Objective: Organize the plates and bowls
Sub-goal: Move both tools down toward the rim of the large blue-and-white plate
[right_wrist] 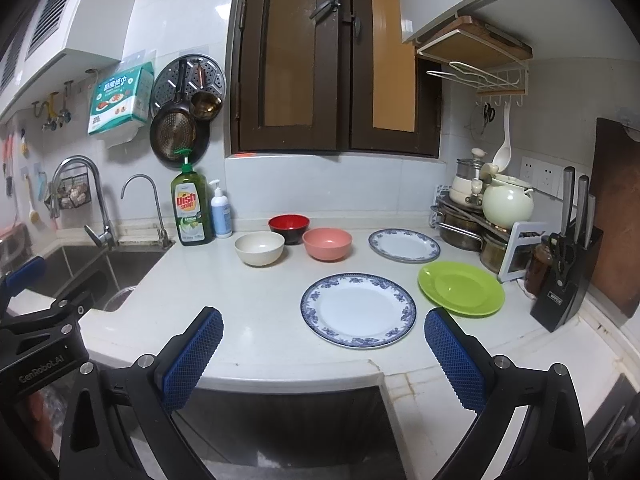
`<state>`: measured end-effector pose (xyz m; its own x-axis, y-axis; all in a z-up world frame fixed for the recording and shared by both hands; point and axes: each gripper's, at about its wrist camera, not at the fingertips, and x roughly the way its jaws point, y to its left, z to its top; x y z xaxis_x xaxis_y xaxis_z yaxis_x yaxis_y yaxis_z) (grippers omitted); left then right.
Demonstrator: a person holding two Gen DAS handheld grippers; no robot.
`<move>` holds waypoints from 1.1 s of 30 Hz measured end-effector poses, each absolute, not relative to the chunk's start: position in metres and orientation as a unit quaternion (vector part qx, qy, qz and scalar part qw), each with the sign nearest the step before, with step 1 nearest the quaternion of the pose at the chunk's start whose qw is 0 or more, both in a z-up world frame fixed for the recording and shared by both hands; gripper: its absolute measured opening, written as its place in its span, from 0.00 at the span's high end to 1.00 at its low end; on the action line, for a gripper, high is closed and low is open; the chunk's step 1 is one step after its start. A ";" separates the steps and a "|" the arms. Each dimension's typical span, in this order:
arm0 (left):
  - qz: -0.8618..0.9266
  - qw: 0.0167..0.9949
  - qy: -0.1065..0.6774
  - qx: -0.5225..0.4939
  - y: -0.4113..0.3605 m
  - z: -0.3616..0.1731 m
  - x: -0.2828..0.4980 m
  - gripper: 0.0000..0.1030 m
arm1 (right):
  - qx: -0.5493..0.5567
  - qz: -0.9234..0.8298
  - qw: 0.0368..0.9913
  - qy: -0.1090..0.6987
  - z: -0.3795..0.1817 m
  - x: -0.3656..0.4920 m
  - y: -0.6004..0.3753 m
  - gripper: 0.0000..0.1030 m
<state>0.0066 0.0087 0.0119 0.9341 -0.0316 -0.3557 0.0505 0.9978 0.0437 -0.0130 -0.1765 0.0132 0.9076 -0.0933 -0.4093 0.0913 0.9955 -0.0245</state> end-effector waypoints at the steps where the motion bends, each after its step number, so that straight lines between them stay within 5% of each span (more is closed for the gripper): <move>1: -0.022 0.983 0.182 0.026 0.010 0.011 0.008 0.00 | -0.002 -0.048 0.976 0.211 0.012 -0.012 -0.175 0.01; 17: -0.057 0.975 0.213 0.028 0.008 -0.011 0.071 0.00 | 0.032 -0.084 0.967 0.240 -0.015 0.030 -0.174 0.01; 33: -0.092 0.963 0.251 0.039 -0.080 -0.035 0.198 0.00 | 0.053 -0.137 0.953 0.264 -0.041 0.141 -0.257 0.01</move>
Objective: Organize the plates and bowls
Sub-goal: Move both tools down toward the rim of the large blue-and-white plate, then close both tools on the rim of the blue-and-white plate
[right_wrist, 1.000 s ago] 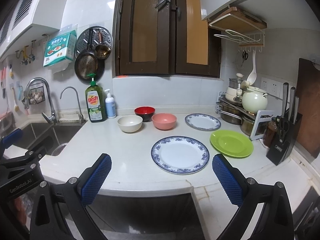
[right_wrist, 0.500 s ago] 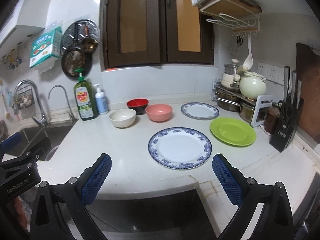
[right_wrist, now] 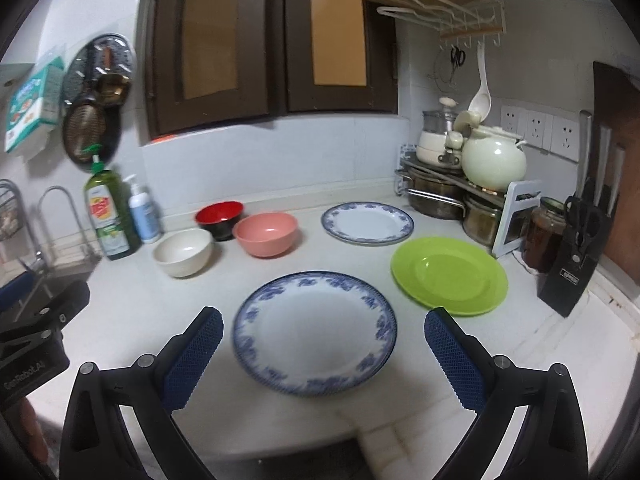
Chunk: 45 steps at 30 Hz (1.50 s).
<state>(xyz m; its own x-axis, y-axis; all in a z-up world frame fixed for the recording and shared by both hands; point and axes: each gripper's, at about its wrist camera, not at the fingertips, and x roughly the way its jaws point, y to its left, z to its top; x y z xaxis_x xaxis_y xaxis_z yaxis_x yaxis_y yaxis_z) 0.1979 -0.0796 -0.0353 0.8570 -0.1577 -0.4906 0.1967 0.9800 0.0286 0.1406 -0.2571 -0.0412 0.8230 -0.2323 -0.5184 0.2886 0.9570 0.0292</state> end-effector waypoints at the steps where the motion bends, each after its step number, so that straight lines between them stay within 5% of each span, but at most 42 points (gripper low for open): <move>1: -0.092 0.961 0.257 0.042 -0.087 -0.039 0.206 0.00 | 0.058 -0.137 0.951 0.269 -0.045 0.149 -0.266 0.01; 18: -0.153 0.912 0.371 0.083 -0.158 -0.114 0.300 0.14 | 0.115 -0.193 0.903 0.367 -0.121 0.223 -0.344 0.08; 45: -0.201 0.856 0.468 0.086 -0.199 -0.174 0.350 0.56 | 0.130 -0.181 0.867 0.445 -0.175 0.272 -0.375 0.52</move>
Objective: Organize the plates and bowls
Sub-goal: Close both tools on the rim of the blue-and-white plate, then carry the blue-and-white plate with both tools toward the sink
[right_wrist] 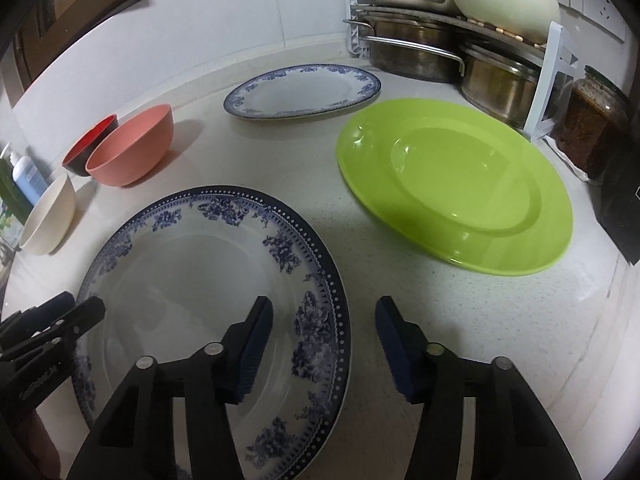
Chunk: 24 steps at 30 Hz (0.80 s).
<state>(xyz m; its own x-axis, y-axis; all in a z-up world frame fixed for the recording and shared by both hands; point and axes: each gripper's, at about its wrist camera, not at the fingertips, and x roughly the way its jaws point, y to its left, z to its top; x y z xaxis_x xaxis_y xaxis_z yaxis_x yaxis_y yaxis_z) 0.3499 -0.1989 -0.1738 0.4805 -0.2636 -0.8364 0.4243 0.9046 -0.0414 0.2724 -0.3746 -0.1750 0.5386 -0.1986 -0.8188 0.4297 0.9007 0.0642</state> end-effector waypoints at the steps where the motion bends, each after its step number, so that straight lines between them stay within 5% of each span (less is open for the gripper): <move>1: -0.203 0.854 0.471 0.084 -0.199 -0.175 0.350 0.58 | 0.127 -0.182 0.868 0.445 -0.175 0.273 -0.375 0.53; 9: -0.207 0.850 0.478 0.076 -0.196 -0.177 0.353 0.66 | 0.123 -0.173 0.866 0.452 -0.174 0.277 -0.371 0.65; 24: -0.193 0.860 0.469 0.065 -0.188 -0.169 0.348 0.67 | 0.120 -0.173 0.867 0.451 -0.168 0.275 -0.366 0.66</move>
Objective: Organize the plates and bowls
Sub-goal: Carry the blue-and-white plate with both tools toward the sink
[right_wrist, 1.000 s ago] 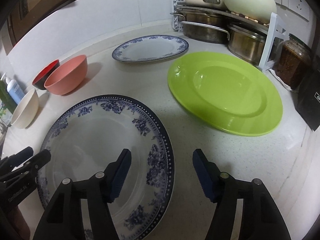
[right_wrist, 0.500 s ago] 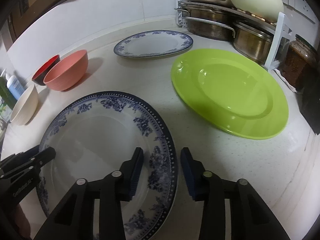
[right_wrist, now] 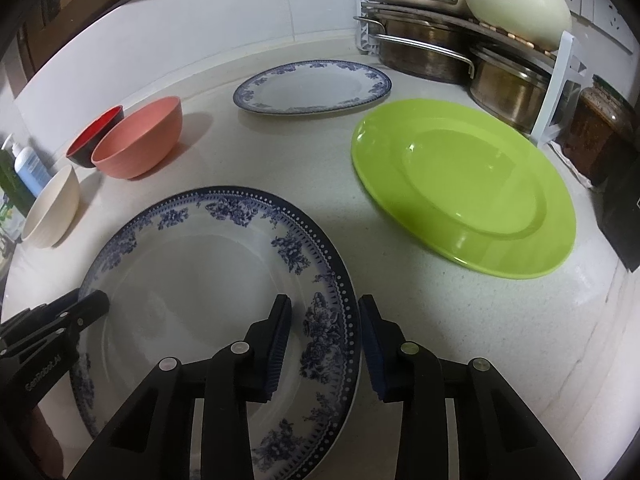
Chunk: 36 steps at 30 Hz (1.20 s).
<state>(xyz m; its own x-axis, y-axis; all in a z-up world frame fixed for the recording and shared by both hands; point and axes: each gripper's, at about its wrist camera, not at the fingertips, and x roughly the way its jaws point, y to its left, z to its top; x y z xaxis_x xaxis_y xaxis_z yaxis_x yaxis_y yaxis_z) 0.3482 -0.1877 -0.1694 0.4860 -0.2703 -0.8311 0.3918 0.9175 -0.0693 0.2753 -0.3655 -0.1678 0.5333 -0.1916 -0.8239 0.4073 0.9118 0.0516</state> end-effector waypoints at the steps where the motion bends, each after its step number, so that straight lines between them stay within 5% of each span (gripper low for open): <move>1: -0.190 0.861 0.467 0.063 -0.185 -0.168 0.347 0.67 | 0.117 -0.172 0.869 0.449 -0.167 0.275 -0.364 0.66; 36: -0.019 0.903 0.428 -0.009 0.004 -0.146 0.304 0.68 | 0.031 -0.008 0.904 0.427 -0.138 0.298 -0.200 0.66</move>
